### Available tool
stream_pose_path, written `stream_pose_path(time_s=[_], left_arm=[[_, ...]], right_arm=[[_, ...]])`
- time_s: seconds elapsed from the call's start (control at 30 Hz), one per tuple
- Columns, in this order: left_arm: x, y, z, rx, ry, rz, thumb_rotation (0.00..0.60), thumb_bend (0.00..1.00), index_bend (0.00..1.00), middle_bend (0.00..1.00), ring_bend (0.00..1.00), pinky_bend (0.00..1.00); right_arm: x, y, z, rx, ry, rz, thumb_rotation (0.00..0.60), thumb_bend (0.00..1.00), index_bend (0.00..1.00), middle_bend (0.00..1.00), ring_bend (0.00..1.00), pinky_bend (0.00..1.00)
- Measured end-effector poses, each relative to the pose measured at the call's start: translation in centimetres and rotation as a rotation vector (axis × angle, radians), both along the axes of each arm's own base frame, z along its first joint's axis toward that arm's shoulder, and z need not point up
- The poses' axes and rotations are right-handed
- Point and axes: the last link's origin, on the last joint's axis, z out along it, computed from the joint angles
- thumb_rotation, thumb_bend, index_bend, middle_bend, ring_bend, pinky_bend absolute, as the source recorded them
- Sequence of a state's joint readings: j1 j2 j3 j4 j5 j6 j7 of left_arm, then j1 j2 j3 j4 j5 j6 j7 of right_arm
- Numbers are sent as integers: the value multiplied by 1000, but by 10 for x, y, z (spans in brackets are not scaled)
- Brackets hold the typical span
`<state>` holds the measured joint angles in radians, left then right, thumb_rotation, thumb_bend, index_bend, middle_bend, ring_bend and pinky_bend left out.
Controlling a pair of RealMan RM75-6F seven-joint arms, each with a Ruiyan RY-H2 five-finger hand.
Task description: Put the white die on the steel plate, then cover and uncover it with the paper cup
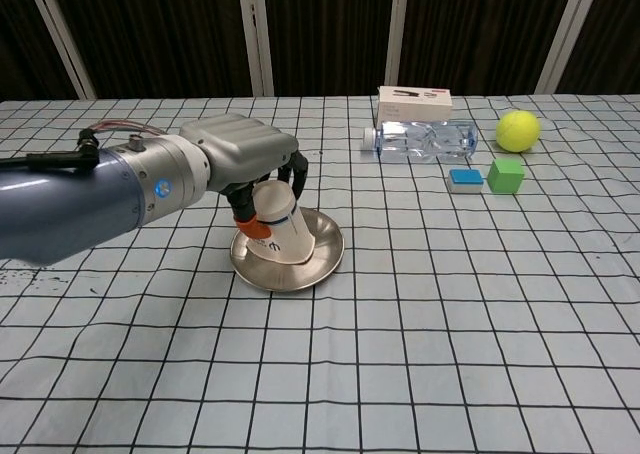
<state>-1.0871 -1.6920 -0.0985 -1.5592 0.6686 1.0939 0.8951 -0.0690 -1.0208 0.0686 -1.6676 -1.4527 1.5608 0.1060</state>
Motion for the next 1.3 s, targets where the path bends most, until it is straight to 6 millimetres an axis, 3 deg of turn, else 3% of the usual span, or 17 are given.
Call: stream_pose_path(time_s=[0.8,1.03,1.3], left_arm=[[5,-13,-8,-252,-187,91,600,470,550,476,379,403],[0,-14,-6,-275,-148,108,600,475,551,479,379,403],[-11,-9,-3,-188,20,78,600,480,551,480,379,403]], right_arm=[[1,0,0,1,-3,2,600,126,130,136,95,20],[1,0,0,-1,-5,1,600,127,130,136,96,20],[1,0,0,1,-8,2,600,127,130,137,95,20]])
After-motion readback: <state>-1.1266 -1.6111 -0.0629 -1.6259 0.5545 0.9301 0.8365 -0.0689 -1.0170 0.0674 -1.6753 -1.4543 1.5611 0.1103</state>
